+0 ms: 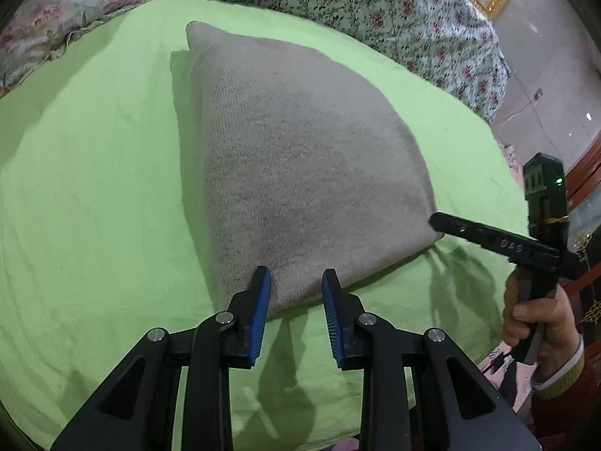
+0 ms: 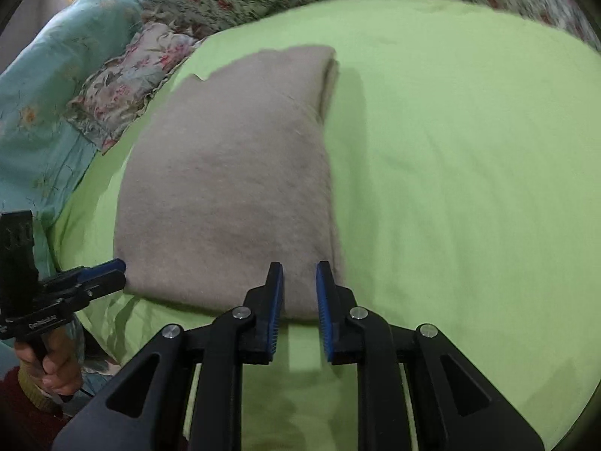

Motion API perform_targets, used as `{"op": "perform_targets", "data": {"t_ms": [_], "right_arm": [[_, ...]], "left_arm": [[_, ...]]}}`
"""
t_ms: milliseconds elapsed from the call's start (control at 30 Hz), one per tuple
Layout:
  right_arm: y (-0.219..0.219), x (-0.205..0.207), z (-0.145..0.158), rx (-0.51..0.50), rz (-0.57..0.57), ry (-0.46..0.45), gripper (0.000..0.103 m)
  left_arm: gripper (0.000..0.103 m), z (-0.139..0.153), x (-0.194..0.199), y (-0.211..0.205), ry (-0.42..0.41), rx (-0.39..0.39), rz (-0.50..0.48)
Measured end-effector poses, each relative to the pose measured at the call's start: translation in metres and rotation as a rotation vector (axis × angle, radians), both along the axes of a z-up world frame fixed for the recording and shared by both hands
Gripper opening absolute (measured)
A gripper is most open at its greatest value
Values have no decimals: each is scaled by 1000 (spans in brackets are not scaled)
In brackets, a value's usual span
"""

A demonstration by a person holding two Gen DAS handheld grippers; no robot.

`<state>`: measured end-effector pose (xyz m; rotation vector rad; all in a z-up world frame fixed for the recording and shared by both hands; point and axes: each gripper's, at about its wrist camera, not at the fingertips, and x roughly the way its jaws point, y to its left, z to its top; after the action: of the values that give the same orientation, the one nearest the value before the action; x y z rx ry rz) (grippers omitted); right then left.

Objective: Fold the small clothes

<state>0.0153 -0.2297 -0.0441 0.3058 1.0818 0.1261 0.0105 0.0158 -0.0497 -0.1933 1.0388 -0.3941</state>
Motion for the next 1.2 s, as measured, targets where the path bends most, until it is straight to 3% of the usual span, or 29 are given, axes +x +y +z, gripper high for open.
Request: {"op": "perform_targets", "data": {"t_ms": [367, 433, 500, 567, 733, 867, 933, 1200], "right_arm": [[5, -6, 5, -29, -12, 11, 20], [5, -10, 8, -14, -20, 19, 24], [5, -17, 12, -24, -33, 22, 32], [6, -26, 17, -30, -37, 13, 38], [12, -50, 28, -59, -44, -7, 59], [20, -69, 34, -80, -23, -27, 66], [25, -80, 37, -77, -5, -49, 79], [31, -113, 42, -54, 14, -53, 84]], "left_arm": [[31, 5, -8, 1, 29, 34, 7], [32, 7, -13, 3, 38, 40, 13], [38, 10, -20, 6, 39, 49, 17], [58, 14, -27, 7, 23, 91, 28], [86, 23, -41, 11, 6, 147, 50], [88, 23, -48, 18, 15, 221, 73], [88, 25, -54, 22, 1, 250, 86], [89, 46, -86, 23, -103, 397, 111]]}}
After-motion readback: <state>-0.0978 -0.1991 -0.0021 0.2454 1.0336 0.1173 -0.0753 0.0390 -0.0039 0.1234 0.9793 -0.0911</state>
